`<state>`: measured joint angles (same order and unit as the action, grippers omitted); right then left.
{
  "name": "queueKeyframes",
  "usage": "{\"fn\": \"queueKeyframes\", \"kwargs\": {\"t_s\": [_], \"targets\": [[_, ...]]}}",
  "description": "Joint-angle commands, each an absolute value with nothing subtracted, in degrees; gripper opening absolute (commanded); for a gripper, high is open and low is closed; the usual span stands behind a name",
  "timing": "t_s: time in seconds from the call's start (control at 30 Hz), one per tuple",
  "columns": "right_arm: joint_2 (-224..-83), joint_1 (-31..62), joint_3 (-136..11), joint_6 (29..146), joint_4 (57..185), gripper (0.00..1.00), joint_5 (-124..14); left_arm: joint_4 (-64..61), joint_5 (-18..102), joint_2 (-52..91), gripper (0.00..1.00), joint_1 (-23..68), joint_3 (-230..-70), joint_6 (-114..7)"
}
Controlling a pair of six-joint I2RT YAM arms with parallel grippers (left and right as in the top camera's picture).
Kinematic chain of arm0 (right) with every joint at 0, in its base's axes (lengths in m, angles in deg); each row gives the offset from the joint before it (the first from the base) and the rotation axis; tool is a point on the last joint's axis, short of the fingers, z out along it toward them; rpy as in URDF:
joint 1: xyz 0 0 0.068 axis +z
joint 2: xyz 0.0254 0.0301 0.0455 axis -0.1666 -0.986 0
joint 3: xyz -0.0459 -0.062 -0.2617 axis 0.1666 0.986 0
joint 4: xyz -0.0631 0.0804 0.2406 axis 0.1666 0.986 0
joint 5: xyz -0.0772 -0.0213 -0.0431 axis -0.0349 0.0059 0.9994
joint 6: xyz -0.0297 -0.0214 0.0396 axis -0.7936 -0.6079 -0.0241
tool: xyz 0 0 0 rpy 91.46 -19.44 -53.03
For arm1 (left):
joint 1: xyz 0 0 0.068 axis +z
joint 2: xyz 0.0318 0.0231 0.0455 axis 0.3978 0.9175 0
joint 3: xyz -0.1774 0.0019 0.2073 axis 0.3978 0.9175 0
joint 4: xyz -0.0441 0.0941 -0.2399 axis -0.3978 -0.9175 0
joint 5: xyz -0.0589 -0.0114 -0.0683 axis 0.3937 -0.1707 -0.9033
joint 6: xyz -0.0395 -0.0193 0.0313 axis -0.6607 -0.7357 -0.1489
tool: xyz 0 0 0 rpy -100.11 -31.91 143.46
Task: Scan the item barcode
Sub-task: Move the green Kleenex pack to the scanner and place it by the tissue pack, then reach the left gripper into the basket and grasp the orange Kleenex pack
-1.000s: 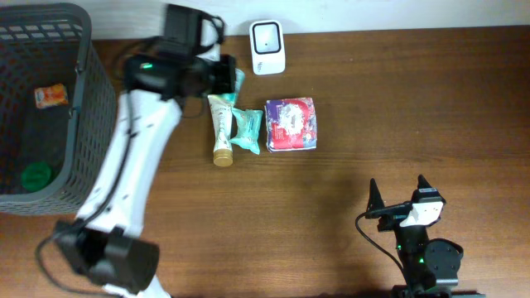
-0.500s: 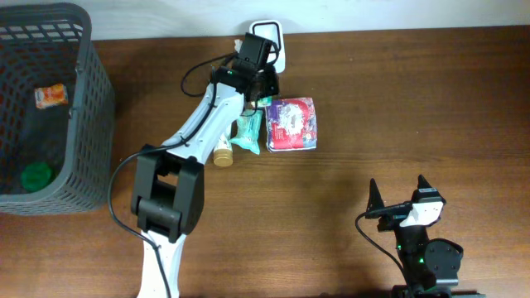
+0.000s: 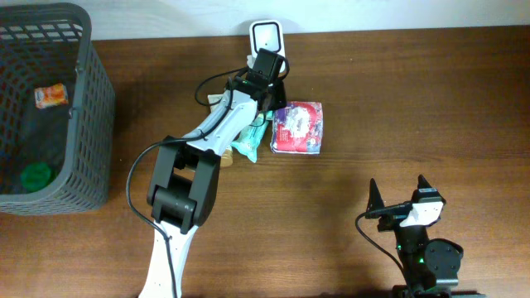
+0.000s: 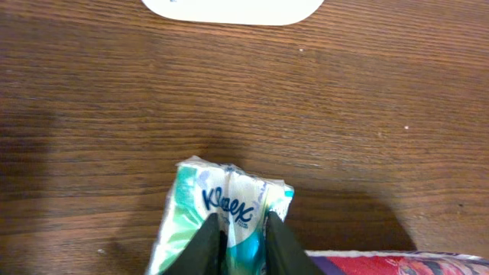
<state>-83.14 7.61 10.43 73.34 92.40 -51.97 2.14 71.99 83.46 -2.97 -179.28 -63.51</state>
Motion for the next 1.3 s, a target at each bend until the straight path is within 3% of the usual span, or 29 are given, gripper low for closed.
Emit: {"fn": "queueKeyframes", "kwargs": {"t_s": [0.0,0.1,0.13,0.17,0.27,0.37,0.4,0.57,0.8,1.2,1.27], "targets": [[-82.76,8.09,10.96,73.41,92.45,0.99,-51.69,2.16,70.51,81.47,0.44,-2.45,-179.78,-63.58],[-82.76,8.09,10.96,73.41,92.45,0.99,-51.69,2.14,70.51,78.17,0.56,-1.47,-179.78,-63.58],[-82.76,8.07,10.96,73.41,92.45,0.99,-51.69,2.01,70.51,76.53,0.75,-0.79,-179.78,-63.58],[-82.76,8.09,10.96,73.41,92.45,0.99,-51.69,1.49,70.49,74.97,0.80,-0.18,-179.78,-63.58],[-82.76,8.09,10.96,73.41,92.45,0.99,-51.69,-3.26,70.51,66.69,0.88,3.26,-179.78,-63.58],[-82.76,8.09,10.96,73.41,92.45,0.99,-51.69,-6.36,70.51,57.20,0.88,7.98,-179.78,-63.58],[-82.76,8.07,10.96,73.41,92.45,0.99,-51.69,-7.47,70.53,53.51,0.99,10.23,-179.78,-63.58],[-82.76,8.09,10.96,73.41,92.45,0.98,-51.69,-10.32,71.16,40.81,0.99,26.38,-179.78,-63.60],[-82.76,8.09,10.96,73.41,92.45,0.99,-51.69,-9.64,71.64,42.87,0.99,49.11,-179.76,-63.62],[-82.76,8.09,10.96,73.41,92.45,0.99,-51.69,-6.67,73.98,65.29,1.00,53.46,-179.76,-64.06],[-82.76,8.09,10.96,73.41,92.45,0.99,-51.69,-5.44,73.96,68.18,0.86,53.50,-179.76,-64.06]]}}
